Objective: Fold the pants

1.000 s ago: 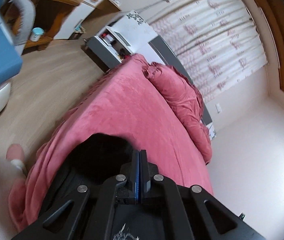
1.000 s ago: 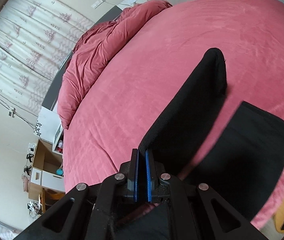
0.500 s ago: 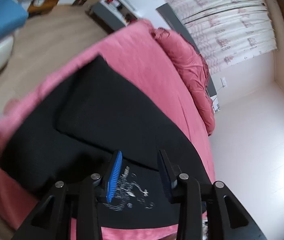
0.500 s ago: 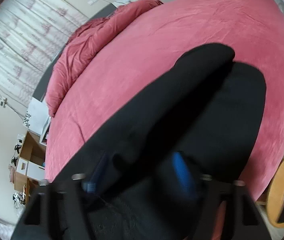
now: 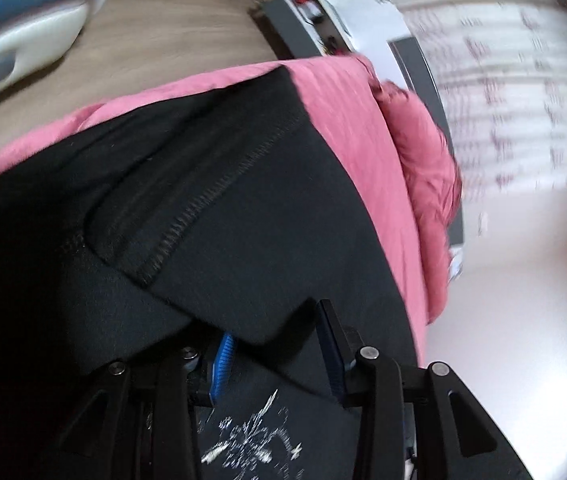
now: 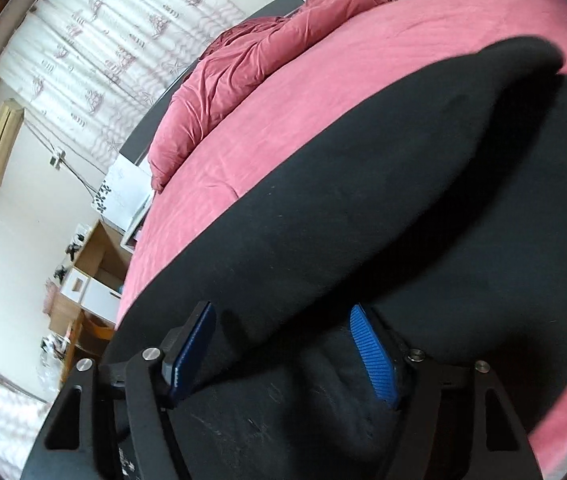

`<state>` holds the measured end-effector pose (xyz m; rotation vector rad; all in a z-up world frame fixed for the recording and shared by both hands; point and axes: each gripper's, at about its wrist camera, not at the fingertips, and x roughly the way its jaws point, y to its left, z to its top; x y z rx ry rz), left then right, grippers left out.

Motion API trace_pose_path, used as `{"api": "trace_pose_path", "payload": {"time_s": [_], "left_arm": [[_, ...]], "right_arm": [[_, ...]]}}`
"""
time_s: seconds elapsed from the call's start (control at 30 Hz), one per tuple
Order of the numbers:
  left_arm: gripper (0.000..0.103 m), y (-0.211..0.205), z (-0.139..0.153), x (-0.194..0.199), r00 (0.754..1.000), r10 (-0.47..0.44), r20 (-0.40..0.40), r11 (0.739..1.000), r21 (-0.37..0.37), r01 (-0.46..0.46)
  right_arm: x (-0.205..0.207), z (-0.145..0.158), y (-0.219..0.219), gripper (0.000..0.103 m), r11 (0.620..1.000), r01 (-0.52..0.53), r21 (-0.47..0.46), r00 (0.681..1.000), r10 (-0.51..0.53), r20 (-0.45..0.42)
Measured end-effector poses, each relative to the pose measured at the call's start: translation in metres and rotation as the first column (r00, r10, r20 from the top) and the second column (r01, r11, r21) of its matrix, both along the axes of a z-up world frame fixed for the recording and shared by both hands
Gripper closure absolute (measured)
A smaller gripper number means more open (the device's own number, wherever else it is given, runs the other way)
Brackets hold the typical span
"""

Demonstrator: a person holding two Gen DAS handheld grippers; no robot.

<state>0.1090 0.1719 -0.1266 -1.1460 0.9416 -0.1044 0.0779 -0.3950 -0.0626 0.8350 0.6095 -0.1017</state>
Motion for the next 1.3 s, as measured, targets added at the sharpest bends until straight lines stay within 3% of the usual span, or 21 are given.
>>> {"api": "trace_pose_path", "payload": {"time_s": [0.13, 0.2, 0.23, 0.33, 0.5, 0.7, 0.83, 0.97, 1.03, 1.13, 1.2, 1.27, 1.3], "left_arm": [[0.073, -0.004, -0.004, 0.002, 1.000, -0.002, -0.007, 1.000, -0.019, 0.002], [0.091, -0.008, -0.003, 0.004, 1.000, -0.027, 0.000, 1.000, -0.014, 0.027], [0.092, -0.010, -0.002, 0.006, 1.000, -0.031, 0.004, 0.999, -0.014, 0.031], [0.096, -0.006, 0.003, 0.001, 0.999, -0.021, 0.030, 0.999, -0.046, 0.022], [0.097, 0.005, 0.041, -0.003, 0.990, -0.044, 0.134, 0.999, -0.020, 0.047], [0.097, 0.021, 0.095, -0.012, 0.965, -0.064, 0.256, 0.997, -0.022, 0.072], [0.097, 0.030, 0.108, -0.031, 0.957, -0.090, 0.275, 0.996, 0.017, 0.089], [0.097, 0.038, 0.092, -0.050, 0.973, -0.115, 0.201, 0.992, 0.073, 0.102], [0.097, 0.035, 0.067, -0.058, 0.985, -0.131, 0.116, 0.985, 0.127, 0.116], [0.097, 0.030, 0.027, -0.061, 0.991, -0.126, -0.043, 0.982, 0.139, 0.131], [0.095, 0.031, 0.021, -0.067, 0.995, -0.102, -0.022, 0.983, 0.149, 0.104], [0.093, 0.022, 0.031, -0.063, 0.991, -0.131, -0.019, 0.967, 0.216, 0.132], [0.091, 0.016, 0.037, -0.062, 0.989, -0.149, -0.023, 0.952, 0.268, 0.149]], "right_arm": [[0.012, -0.009, 0.005, 0.072, 1.000, -0.021, 0.015, 1.000, 0.021, 0.019], [0.013, -0.012, 0.007, 0.081, 0.999, -0.039, 0.012, 0.999, 0.038, 0.029], [0.014, -0.013, 0.008, 0.086, 0.999, -0.049, 0.011, 0.998, 0.049, 0.035], [0.014, -0.015, 0.009, 0.091, 0.997, -0.072, 0.013, 0.997, 0.072, 0.017], [0.017, 0.009, 0.005, 0.095, 0.996, -0.072, 0.057, 0.997, 0.071, 0.020], [0.006, 0.066, 0.007, 0.095, 0.994, -0.108, 0.030, 0.988, 0.104, 0.115], [-0.016, 0.067, 0.008, 0.095, 0.987, -0.138, 0.083, 0.984, 0.127, 0.128], [-0.035, 0.034, 0.017, 0.095, 0.984, -0.150, 0.097, 0.989, 0.148, 0.029], [-0.041, 0.003, 0.019, 0.095, 0.986, -0.138, 0.095, 0.986, 0.146, -0.079], [-0.042, -0.028, 0.023, 0.090, 0.990, -0.112, 0.080, 0.973, 0.126, -0.194], [-0.040, -0.035, 0.016, 0.090, 0.988, -0.095, 0.122, 0.974, 0.117, -0.192], [-0.039, -0.031, 0.013, 0.068, 0.991, -0.091, 0.095, 0.978, 0.107, -0.181], [-0.038, -0.029, 0.015, 0.049, 0.992, -0.095, 0.082, 0.979, 0.108, -0.173]]}}
